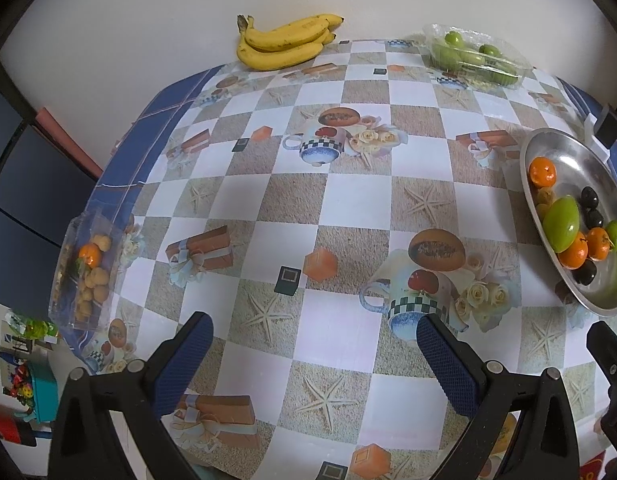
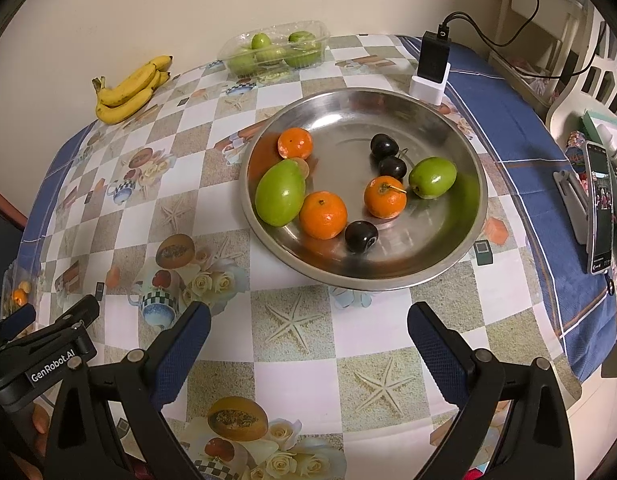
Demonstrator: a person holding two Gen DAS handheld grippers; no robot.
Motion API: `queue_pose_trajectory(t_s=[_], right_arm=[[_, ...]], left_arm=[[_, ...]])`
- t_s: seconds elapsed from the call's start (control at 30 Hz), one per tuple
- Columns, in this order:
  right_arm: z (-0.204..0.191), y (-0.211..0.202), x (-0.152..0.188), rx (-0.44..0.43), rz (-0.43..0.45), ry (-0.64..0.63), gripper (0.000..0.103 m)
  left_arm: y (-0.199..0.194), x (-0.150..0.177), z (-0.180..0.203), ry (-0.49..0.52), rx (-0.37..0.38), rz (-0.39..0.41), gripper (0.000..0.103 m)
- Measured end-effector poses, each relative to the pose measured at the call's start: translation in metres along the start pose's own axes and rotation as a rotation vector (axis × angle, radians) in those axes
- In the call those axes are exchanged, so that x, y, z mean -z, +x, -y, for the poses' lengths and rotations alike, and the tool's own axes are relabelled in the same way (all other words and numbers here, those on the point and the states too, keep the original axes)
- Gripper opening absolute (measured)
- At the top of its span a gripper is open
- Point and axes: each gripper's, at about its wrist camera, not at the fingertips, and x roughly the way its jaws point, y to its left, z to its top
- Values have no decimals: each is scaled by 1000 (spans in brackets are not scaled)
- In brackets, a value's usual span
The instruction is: Organize fruits
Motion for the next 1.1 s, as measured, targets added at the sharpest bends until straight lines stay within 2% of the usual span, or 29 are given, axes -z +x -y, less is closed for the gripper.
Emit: queue_pose_trajectory(t_s=[1.1], right_arm=[[0,0,1,0,-2,-4,99]], left_arm=[[3,0,-2,4,1,-6,103]])
